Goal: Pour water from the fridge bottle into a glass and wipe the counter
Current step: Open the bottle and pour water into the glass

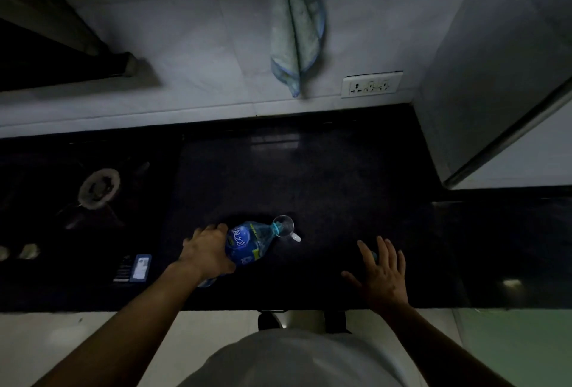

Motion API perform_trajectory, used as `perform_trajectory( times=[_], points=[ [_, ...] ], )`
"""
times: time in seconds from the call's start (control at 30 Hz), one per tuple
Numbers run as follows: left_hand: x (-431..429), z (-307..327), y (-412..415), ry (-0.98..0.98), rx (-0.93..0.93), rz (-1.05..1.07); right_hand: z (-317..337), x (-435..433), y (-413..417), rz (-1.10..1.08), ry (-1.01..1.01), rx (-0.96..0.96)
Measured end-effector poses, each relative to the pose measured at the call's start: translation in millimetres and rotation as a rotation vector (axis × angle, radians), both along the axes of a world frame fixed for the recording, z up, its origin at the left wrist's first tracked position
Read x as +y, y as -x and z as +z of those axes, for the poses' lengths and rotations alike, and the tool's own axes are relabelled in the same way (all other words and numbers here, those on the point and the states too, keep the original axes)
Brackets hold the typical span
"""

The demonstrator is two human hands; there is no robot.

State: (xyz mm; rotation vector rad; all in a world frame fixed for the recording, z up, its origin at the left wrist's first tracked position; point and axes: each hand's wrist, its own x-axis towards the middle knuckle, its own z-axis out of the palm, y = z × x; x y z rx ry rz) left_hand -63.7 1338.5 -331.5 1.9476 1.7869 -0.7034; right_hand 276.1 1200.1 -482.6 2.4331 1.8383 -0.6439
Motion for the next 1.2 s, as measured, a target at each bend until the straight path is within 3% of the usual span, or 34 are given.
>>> perform_trajectory(
  times=[1.2],
  points=[
    [1.2, -1.8, 7.8, 0.009, -0.043, 0.079, 5.1, 0.2, 1.4, 0.002, 0.013, 0.001]
  ],
)
